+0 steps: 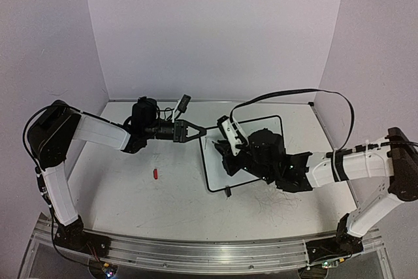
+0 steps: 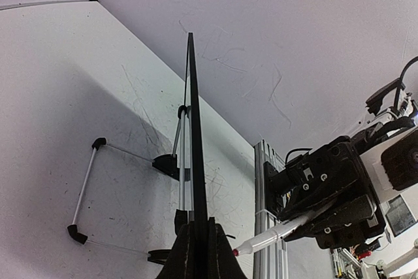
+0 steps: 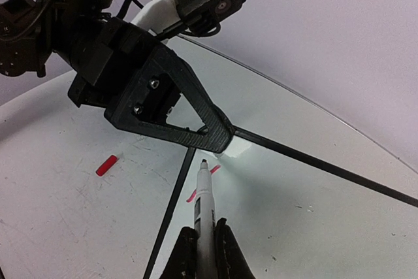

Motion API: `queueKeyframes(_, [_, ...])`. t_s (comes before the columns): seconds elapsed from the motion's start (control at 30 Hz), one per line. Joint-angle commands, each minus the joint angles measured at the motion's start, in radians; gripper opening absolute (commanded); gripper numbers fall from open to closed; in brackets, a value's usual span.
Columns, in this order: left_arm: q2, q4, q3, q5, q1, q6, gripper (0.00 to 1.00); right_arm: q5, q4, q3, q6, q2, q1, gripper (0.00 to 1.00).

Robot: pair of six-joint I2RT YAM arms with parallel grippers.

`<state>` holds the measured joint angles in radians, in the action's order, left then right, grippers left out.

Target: Write a sentence on the whiteboard

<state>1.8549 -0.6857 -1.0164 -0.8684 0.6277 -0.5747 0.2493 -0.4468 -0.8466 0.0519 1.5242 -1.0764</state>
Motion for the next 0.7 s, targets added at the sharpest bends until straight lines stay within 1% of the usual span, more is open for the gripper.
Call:
queueKeyframes(0.0, [0.008, -0.001, 0.004, -0.035, 0.016, -0.018, 0.0, 0.035, -0.026, -0.043, 0.005, 0.016, 0.009, 0.0])
queueKeyframes(0.67, [0.006, 0.0, 0.003, -0.035, 0.016, -0.02, 0.0, 0.018, -0.027, -0.05, -0.001, 0.042, 0.028, 0.0])
